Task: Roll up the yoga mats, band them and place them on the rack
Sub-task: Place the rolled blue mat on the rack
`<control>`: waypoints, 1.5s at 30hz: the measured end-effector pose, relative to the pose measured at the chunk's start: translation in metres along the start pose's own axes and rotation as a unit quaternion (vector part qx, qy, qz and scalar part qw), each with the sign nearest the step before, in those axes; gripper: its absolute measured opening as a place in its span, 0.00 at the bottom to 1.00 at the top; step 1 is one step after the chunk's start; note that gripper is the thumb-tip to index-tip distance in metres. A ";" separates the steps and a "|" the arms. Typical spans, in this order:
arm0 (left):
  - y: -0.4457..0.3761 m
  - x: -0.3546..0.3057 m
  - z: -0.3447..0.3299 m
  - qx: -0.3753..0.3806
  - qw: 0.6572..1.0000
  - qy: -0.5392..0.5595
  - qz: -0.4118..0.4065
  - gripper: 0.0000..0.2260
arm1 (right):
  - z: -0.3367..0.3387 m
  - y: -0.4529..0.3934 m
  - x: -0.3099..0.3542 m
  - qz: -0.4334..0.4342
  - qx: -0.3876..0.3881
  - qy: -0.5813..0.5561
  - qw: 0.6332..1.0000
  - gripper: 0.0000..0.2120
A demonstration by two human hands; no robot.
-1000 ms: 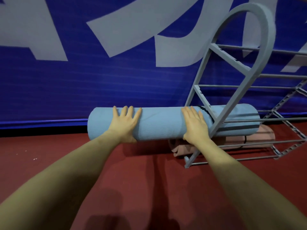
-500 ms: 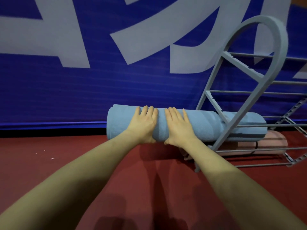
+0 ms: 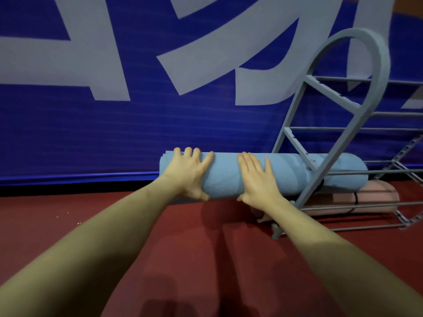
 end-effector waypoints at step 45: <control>-0.089 -0.090 0.032 -0.025 0.977 0.212 -0.006 0.42 | 0.015 0.008 -0.100 -0.219 -0.044 -0.091 0.970 0.40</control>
Point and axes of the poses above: each hand's wrist, its own y-axis away from the middle knuckle, its own z-axis out of the back of the hand, x = y × z, the point moved 2 cm from there along -y, towards the middle knuckle, and after that the axes turned 11 degrees about -y, right-handed, at the moved point
